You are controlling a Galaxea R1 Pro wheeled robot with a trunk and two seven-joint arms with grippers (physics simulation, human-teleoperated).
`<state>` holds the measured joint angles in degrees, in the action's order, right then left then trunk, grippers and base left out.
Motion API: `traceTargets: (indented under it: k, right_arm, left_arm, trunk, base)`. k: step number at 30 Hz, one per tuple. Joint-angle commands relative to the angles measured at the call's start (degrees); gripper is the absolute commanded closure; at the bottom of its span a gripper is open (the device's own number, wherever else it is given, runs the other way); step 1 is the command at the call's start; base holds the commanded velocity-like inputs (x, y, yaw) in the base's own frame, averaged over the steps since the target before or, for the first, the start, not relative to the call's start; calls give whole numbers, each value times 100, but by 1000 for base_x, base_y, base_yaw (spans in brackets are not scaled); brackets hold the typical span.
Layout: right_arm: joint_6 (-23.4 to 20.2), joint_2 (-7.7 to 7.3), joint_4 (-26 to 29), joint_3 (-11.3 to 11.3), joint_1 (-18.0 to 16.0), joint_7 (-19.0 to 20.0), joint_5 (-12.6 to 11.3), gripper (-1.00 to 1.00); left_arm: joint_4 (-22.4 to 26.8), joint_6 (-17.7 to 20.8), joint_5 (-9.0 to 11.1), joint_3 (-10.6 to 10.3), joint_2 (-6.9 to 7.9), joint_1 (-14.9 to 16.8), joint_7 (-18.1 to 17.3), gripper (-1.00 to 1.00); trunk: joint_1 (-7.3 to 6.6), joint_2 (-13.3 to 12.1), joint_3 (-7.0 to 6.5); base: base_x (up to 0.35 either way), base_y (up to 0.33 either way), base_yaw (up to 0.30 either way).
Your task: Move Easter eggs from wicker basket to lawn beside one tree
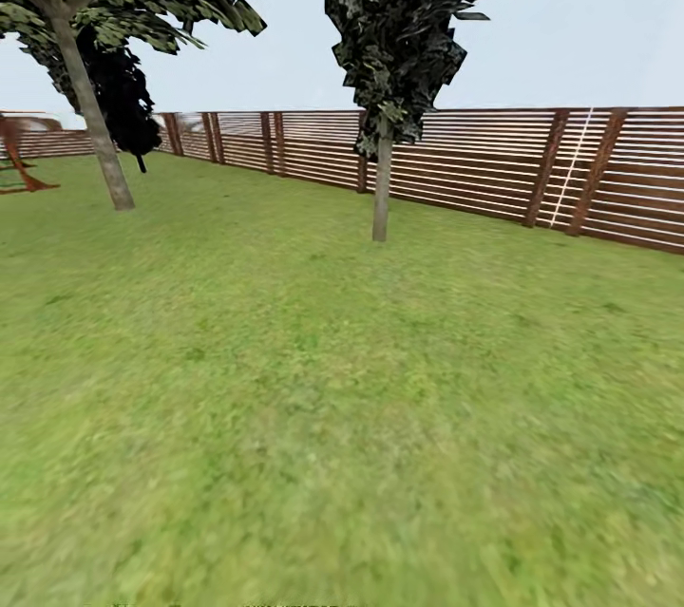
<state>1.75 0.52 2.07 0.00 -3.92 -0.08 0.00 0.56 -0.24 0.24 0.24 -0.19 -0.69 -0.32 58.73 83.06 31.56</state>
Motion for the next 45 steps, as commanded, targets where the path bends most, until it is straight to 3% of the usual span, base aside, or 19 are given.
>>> traceTargets:
  k: [1, 45]
  right_arm:
    - [18, 0, -5, 0, -3, -1, 0, -100]
    - [130, -8, -5, 9, -4, -1, 9, -100]
  left_arm:
    - [6, -3, 3, 3, 0, -1, -3, -100]
    - [7, -3, 3, 3, 1, -1, -3, -100]
  trunk:
    - [0, 2, 9]
    - [0, 2, 189]
  base:
    - [0, 0, 235]
    - [0, 0, 246]
